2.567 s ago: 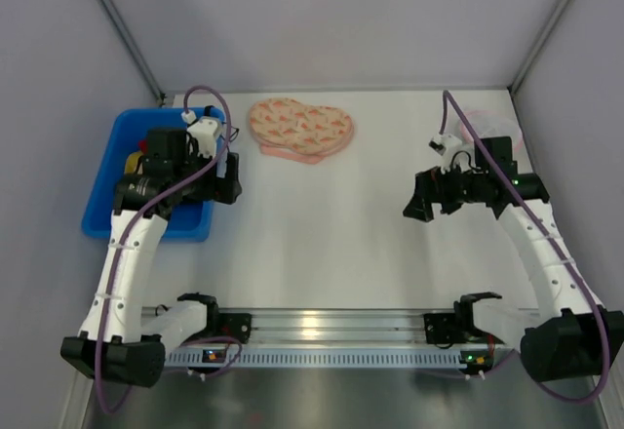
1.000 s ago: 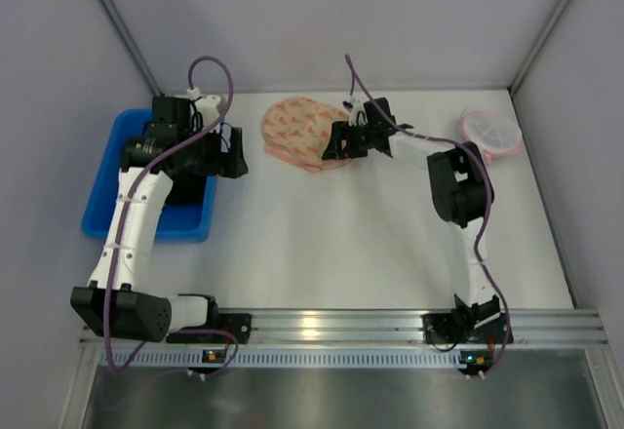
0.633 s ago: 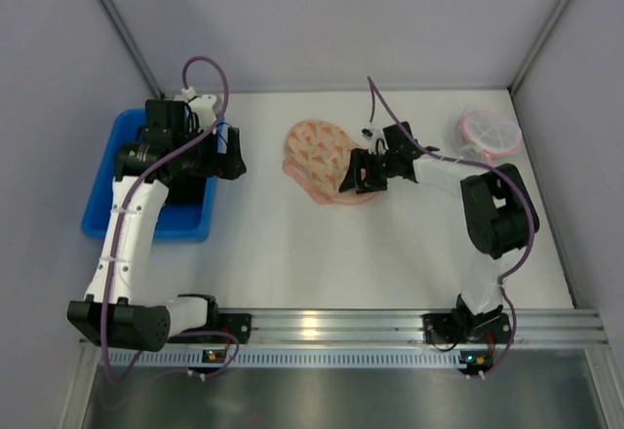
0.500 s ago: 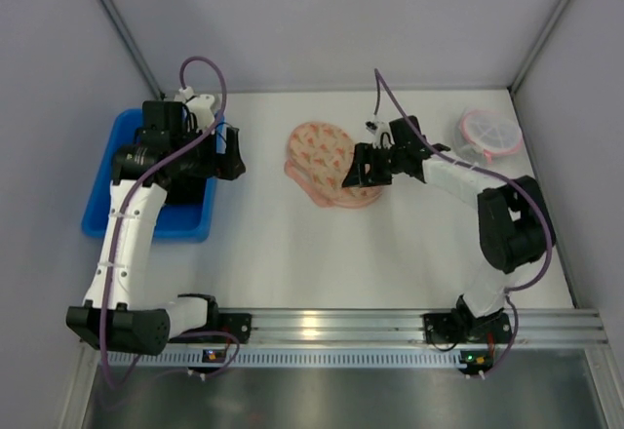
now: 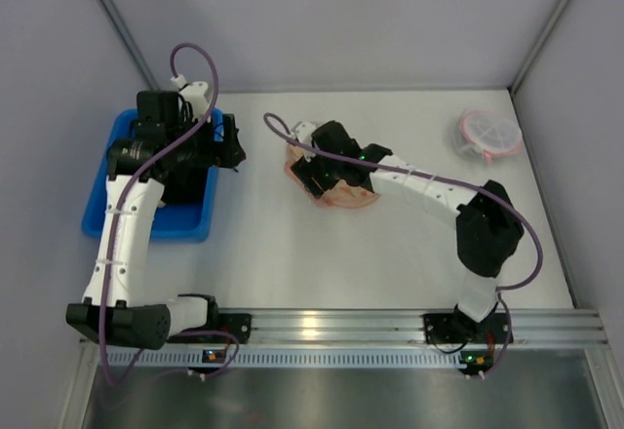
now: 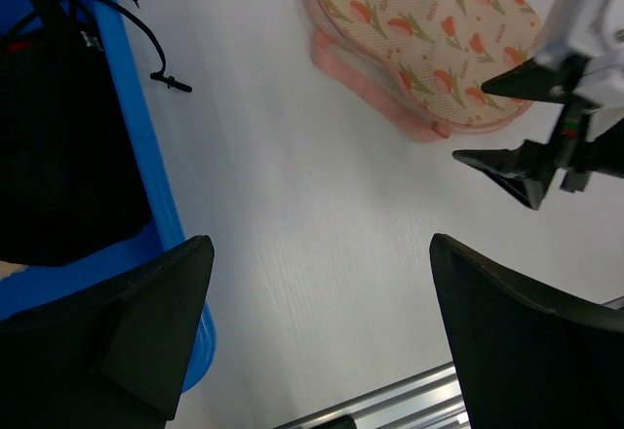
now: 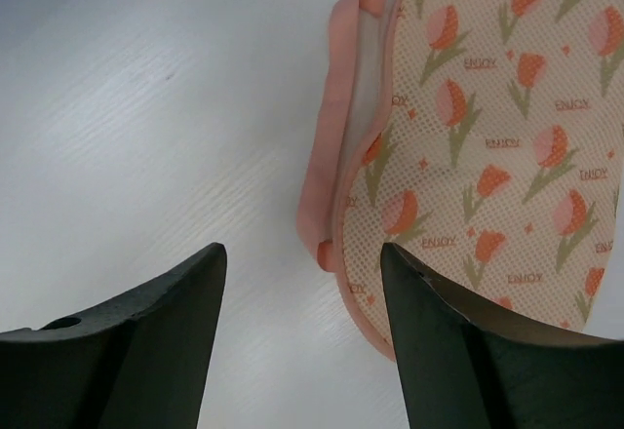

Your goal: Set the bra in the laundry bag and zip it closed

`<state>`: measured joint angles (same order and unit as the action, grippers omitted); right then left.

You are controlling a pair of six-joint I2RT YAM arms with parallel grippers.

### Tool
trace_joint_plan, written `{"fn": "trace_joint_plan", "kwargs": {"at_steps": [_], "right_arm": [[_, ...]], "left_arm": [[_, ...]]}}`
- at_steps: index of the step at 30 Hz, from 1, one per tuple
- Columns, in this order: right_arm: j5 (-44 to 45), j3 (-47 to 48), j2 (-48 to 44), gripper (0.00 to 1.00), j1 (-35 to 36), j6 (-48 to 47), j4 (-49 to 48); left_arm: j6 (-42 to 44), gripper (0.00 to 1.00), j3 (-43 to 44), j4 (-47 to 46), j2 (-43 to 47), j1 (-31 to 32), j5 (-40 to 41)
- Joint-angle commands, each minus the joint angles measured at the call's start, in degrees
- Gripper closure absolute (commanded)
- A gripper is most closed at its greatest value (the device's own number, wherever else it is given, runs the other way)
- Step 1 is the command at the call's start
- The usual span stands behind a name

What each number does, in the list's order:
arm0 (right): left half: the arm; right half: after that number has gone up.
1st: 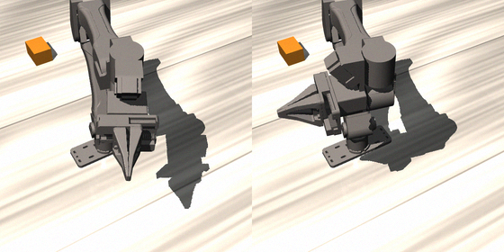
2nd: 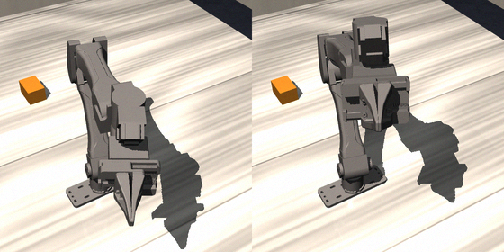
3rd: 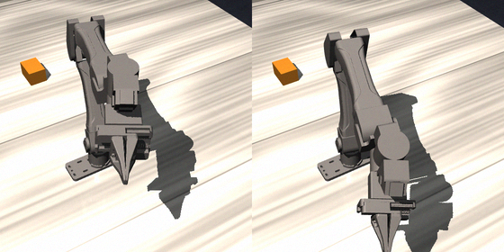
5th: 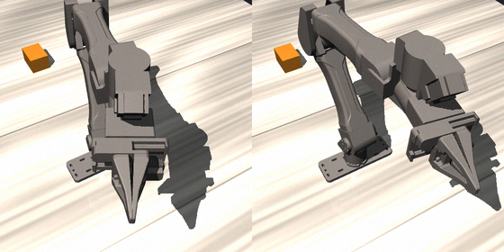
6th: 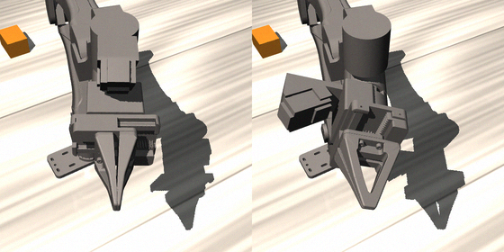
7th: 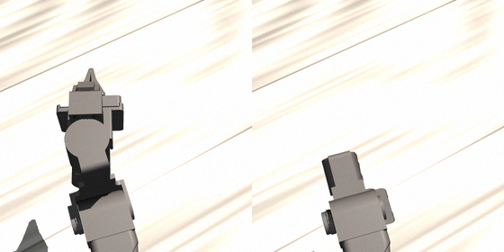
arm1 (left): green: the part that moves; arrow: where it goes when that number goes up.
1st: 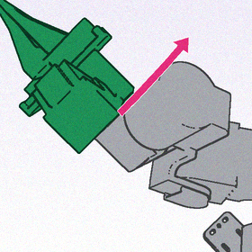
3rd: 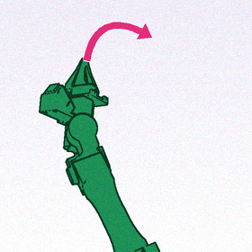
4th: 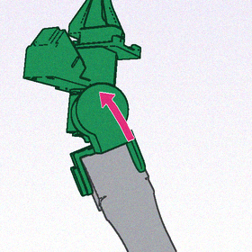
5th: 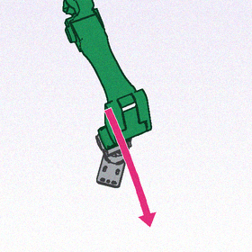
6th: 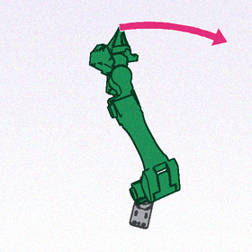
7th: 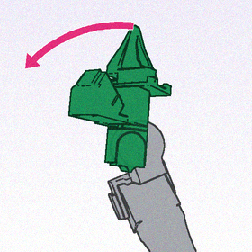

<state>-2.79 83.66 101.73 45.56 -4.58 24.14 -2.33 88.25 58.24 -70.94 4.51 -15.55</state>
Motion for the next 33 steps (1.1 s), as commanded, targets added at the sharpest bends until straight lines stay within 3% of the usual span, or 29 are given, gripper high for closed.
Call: {"fn": "trace_joint_plan", "kwargs": {"at_steps": [1,9,12,19,33], "right_arm": [[12.18,5.02,6.35,0.35,2.51,-5.79,4.51],[19.04,8.81,16.21,0.39,4.36,-8.07,3.99],[20.01,8.45,18.06,0.47,4.36,-8.87,3.02],[20.28,11.00,18.42,1.00,4.27,-9.05,4.42],[4.11,15.57,10.76,0.98,3.66,-4.82,11.54]], "left_arm": [[-1.71,0.01,2.19,-1.90,-0.96,-0.38,0.61],[-1.36,0.02,1.23,-1.99,-1.05,-0.38,2.97],[-1.10,0.02,0.70,-2.08,-0.87,-0.38,3.68],[-1.10,0.01,0.61,-2.16,-1.22,-0.38,4.83],[-0.31,0.01,0.34,-2.96,0.18,-0.38,3.68]]}}
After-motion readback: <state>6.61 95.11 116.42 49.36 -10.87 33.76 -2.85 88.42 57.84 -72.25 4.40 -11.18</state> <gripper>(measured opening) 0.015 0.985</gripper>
